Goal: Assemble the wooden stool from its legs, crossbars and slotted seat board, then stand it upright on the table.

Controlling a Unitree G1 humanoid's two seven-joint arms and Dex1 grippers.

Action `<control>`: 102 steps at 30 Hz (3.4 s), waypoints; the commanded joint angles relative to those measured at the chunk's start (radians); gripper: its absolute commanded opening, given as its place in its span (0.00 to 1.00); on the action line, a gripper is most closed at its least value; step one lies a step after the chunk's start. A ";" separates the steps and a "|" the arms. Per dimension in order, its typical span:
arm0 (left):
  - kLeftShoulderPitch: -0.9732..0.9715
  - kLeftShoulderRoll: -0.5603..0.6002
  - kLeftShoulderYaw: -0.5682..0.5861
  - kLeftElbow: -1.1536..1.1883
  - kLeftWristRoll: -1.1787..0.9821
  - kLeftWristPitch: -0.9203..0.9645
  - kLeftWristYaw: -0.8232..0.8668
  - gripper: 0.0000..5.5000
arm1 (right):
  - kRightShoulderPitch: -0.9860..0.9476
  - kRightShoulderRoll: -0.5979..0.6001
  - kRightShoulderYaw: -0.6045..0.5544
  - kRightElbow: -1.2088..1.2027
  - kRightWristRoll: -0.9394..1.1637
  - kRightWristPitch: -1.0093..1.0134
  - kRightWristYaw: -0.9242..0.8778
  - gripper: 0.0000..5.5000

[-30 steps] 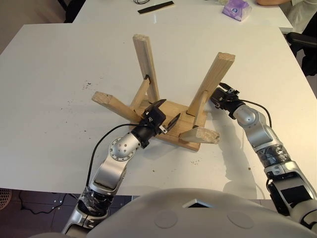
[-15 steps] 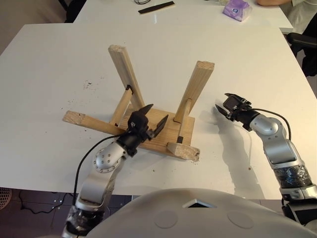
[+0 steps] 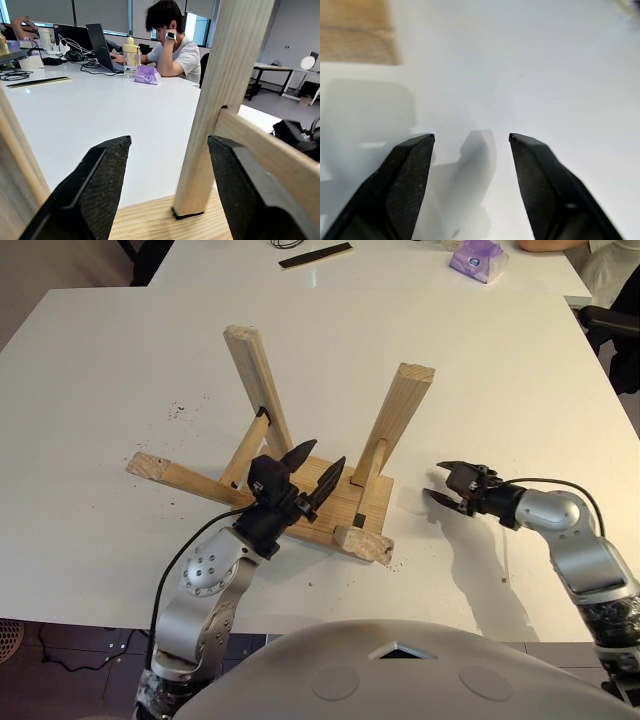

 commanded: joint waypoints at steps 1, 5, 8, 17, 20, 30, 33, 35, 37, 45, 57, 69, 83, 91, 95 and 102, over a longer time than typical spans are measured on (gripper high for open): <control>0.028 0.021 0.065 -0.059 -0.176 0.081 -0.012 0.51 | -0.056 0.027 -0.084 -0.058 0.161 0.090 0.044 0.50; 0.128 0.117 0.095 -0.103 -0.292 0.138 -0.089 0.51 | -0.042 0.041 -0.117 -0.152 0.322 0.155 0.093 0.50; 0.204 0.196 0.110 -0.068 -0.282 0.152 -0.152 0.51 | 0.016 -0.007 -0.085 -0.193 0.327 0.143 0.132 0.50; 0.430 0.320 0.221 0.007 -0.218 0.069 -0.316 0.48 | 0.108 -0.054 -0.052 -0.209 0.288 0.098 0.140 0.50; 0.518 0.371 0.293 0.118 -0.160 -0.013 -0.425 0.48 | 0.139 -0.084 -0.050 -0.210 0.281 0.086 0.152 0.50; 0.153 0.373 0.529 0.487 -0.054 -0.213 -0.382 0.48 | 0.191 -0.121 0.020 -0.199 0.213 0.041 0.159 0.50; 0.087 0.363 0.439 0.534 0.070 -0.305 -0.385 0.48 | 0.168 -0.123 0.037 -0.191 0.213 0.039 0.166 0.50; 0.068 0.365 0.371 0.576 0.157 -0.374 -0.403 0.48 | 0.161 -0.127 0.045 -0.190 0.214 0.037 0.177 0.50; 0.077 0.371 0.318 0.613 0.223 -0.437 -0.426 0.48 | 0.158 -0.138 0.054 -0.191 0.221 0.032 0.201 0.50; 0.125 0.372 0.148 0.633 0.288 -0.523 -0.472 0.48 | 0.148 -0.107 0.131 -0.197 0.196 0.026 0.207 0.50; 0.046 0.233 0.084 0.528 0.204 -0.396 -0.317 0.48 | 0.024 0.008 0.098 -0.011 0.088 -0.042 0.010 0.50; 0.115 0.304 0.239 0.515 0.224 -0.476 -0.304 0.48 | 0.064 0.013 0.035 0.015 0.122 -0.069 -0.007 0.50; 0.093 0.292 0.068 0.563 0.342 -0.506 -0.345 0.48 | 0.051 0.029 0.094 0.024 0.110 -0.073 0.021 0.50; 0.159 0.291 0.085 0.312 0.192 -0.353 -0.338 0.48 | 0.111 -0.006 0.053 -0.181 0.279 0.033 0.107 0.31; 0.182 0.303 0.136 0.180 0.085 -0.247 -0.326 0.48 | 0.118 -0.022 -0.015 -0.304 0.415 0.133 0.130 0.27; 0.286 0.400 0.311 -0.109 -0.176 -0.049 -0.331 0.48 | 0.147 -0.106 -0.244 -0.488 0.724 0.298 0.177 0.27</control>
